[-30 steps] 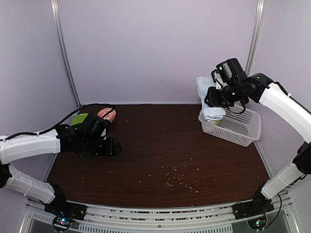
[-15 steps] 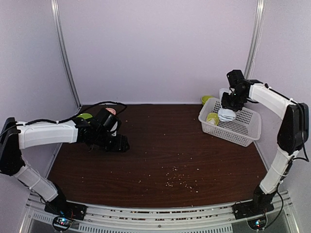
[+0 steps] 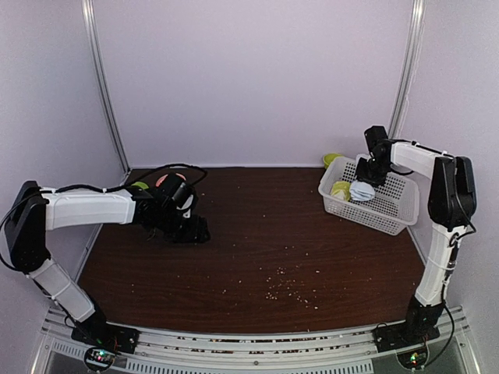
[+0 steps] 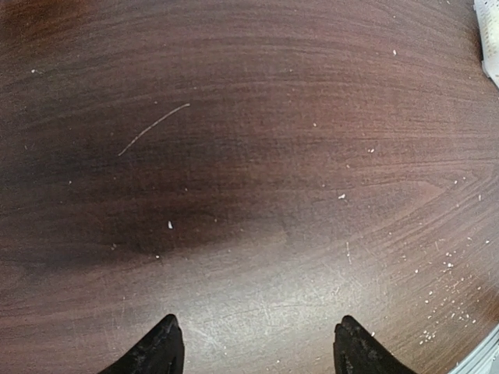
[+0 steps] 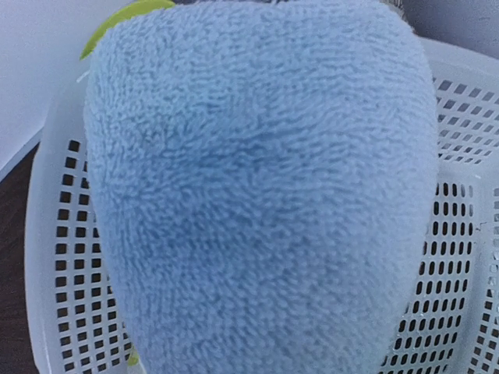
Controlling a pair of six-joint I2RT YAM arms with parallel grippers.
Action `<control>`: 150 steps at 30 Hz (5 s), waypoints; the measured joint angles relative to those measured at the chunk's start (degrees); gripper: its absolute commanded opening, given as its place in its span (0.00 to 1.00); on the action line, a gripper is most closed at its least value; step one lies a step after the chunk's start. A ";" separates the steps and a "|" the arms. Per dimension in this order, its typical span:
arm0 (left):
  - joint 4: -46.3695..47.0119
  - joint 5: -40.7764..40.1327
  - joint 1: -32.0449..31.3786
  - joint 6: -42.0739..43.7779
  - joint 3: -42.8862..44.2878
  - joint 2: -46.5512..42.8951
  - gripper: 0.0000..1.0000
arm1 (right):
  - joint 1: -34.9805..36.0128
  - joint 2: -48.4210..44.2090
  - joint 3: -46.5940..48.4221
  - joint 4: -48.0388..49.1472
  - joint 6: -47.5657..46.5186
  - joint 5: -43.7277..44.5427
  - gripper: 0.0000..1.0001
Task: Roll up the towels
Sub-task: Flatten out the towel in the bin, then adjust the towel in the bin.
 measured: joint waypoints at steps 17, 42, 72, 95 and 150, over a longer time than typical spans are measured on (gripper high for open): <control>0.17 1.51 1.07 -0.07 0.74 1.33 0.66 | -0.28 5.42 0.02 0.48 3.28 -0.81 0.00; 1.92 3.76 1.22 -0.79 0.74 4.07 0.64 | -0.39 9.09 0.66 -5.44 2.36 -2.78 0.22; 2.99 6.03 1.22 -1.29 0.42 4.33 0.64 | -0.39 -3.28 4.11 -11.87 -0.37 -5.42 0.78; 0.83 5.92 1.25 -1.20 3.43 3.34 0.63 | -0.44 1.84 -7.41 -4.63 0.37 -6.29 0.22; -2.58 4.52 1.25 -1.97 2.51 1.81 0.62 | -3.91 14.51 12.59 -8.50 -0.46 2.21 0.70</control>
